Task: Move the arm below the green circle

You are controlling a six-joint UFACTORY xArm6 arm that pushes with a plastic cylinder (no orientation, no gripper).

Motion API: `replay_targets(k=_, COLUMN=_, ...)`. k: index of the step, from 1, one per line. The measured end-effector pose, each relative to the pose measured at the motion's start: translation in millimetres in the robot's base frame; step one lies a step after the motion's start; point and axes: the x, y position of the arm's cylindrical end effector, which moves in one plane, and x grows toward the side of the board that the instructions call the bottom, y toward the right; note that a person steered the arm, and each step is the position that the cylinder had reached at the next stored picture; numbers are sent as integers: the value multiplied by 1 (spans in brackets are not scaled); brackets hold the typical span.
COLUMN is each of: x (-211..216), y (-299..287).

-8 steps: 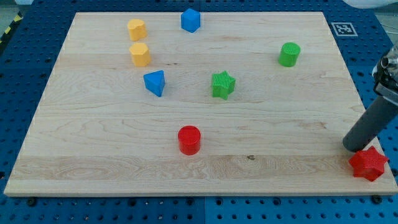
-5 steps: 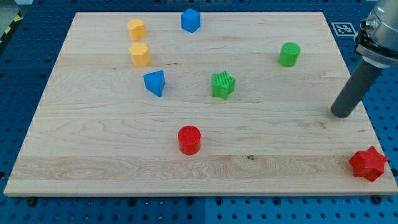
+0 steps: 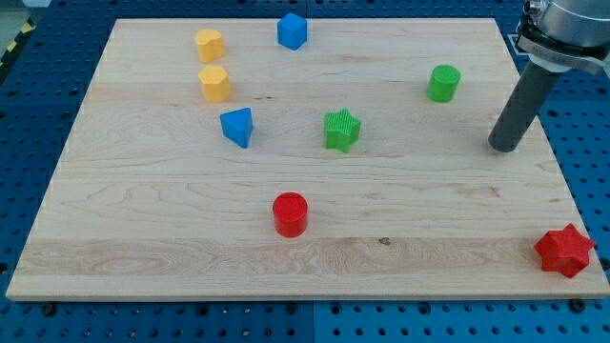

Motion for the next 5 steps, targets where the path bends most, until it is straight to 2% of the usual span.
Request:
replay_targets(k=2, x=-32, y=-24)
replay_targets(k=4, x=-46, y=-77)
replay_targets(k=5, x=-72, y=-104)
